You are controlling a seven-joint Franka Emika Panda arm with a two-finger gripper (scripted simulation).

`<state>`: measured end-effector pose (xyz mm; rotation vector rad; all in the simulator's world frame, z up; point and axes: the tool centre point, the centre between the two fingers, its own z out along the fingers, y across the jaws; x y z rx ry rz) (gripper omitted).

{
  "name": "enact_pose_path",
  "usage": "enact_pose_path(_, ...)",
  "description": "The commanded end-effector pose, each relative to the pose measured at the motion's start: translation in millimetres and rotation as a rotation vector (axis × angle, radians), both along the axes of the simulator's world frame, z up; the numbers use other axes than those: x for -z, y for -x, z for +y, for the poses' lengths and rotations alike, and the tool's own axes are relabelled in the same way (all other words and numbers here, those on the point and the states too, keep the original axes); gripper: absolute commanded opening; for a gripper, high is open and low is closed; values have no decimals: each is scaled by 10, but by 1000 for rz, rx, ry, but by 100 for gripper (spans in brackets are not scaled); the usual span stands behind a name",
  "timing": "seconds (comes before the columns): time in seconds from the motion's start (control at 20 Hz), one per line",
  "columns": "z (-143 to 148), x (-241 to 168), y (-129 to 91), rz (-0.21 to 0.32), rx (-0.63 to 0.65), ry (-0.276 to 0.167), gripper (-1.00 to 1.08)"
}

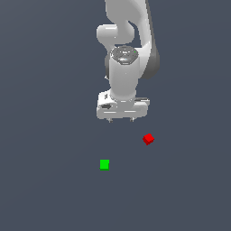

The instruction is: Stack the red cube on top of the green cube.

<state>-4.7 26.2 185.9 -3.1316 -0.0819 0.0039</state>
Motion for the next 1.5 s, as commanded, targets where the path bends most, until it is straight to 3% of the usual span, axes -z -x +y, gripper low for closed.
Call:
enact_pose_path(0.0, 0, 0, 0, 0, 0, 0, 100)
enact_pose_path(0.4, 216, 164, -51, -1, -60, 0, 100)
enact_pose_path(1.05, 1278, 953, -116, -4, -352, 3, 100)
enact_pose_path(1.45, 1547, 1157, -83, -5, -429, 7, 100)
